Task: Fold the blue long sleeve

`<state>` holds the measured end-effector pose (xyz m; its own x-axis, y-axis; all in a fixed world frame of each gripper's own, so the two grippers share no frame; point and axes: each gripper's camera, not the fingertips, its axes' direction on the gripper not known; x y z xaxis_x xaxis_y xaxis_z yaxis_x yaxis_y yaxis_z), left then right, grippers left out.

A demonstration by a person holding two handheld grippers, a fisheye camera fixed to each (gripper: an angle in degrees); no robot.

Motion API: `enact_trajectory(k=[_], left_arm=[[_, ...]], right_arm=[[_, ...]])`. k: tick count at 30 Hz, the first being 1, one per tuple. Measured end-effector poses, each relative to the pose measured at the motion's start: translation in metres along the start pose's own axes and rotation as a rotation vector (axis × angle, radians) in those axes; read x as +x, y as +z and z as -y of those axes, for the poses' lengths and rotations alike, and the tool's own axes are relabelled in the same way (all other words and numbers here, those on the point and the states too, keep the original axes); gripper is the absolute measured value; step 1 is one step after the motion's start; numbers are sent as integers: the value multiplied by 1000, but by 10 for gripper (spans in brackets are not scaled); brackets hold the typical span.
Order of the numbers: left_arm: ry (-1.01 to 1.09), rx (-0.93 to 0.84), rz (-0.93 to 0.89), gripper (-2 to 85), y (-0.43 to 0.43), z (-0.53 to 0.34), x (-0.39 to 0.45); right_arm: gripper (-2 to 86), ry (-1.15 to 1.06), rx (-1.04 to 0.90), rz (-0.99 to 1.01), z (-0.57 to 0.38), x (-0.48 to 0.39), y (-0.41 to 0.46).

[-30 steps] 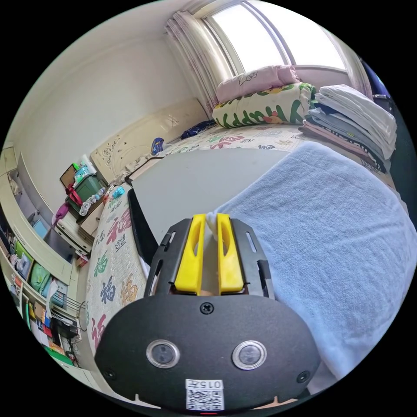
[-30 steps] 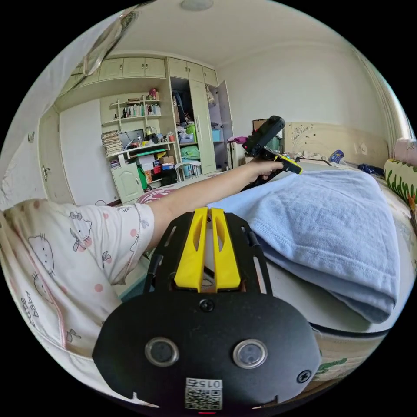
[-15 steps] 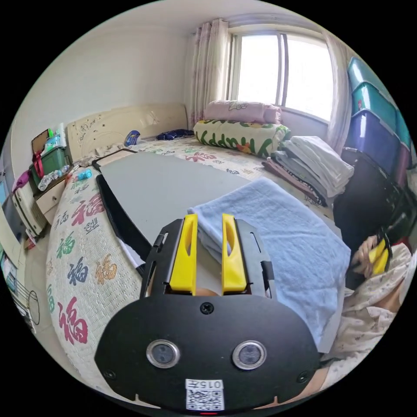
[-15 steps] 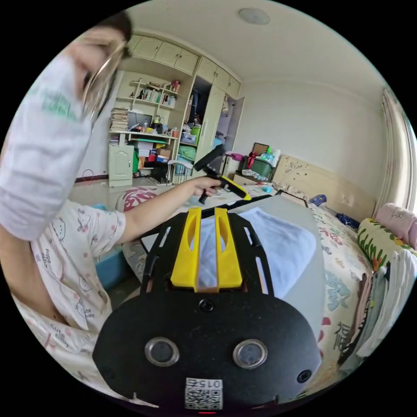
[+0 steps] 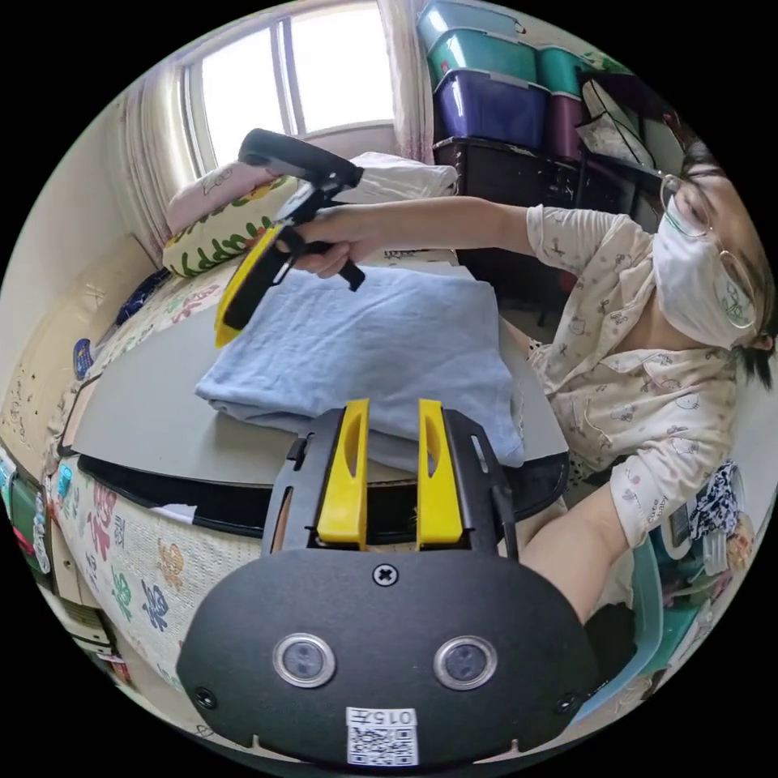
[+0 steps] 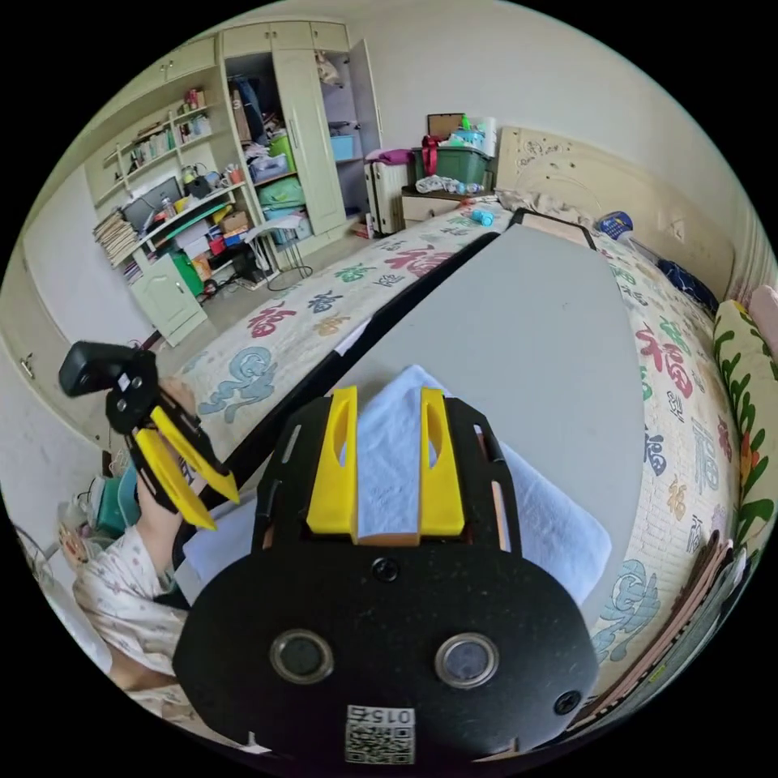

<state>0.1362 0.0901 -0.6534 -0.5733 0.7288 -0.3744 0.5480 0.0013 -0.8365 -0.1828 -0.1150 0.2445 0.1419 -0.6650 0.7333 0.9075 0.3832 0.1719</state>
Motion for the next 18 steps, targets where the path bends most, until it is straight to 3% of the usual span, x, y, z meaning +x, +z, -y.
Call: enact_trajectory(k=[5, 10, 13, 18], left_arm=[[-86, -130, -156, 101, 65, 21, -41], [-100, -158, -218, 62, 94, 35, -52], [-93, -116, -192, 20, 88, 37, -47], [-96, -75, -57, 5, 67, 40, -25]], right_arm=[[124, 7, -122, -74, 51, -11, 82], [94, 8, -157, -86, 73, -18, 112], [23, 14, -124, -78, 81, -21, 112], [-3, 53, 5, -106, 96, -31, 97]])
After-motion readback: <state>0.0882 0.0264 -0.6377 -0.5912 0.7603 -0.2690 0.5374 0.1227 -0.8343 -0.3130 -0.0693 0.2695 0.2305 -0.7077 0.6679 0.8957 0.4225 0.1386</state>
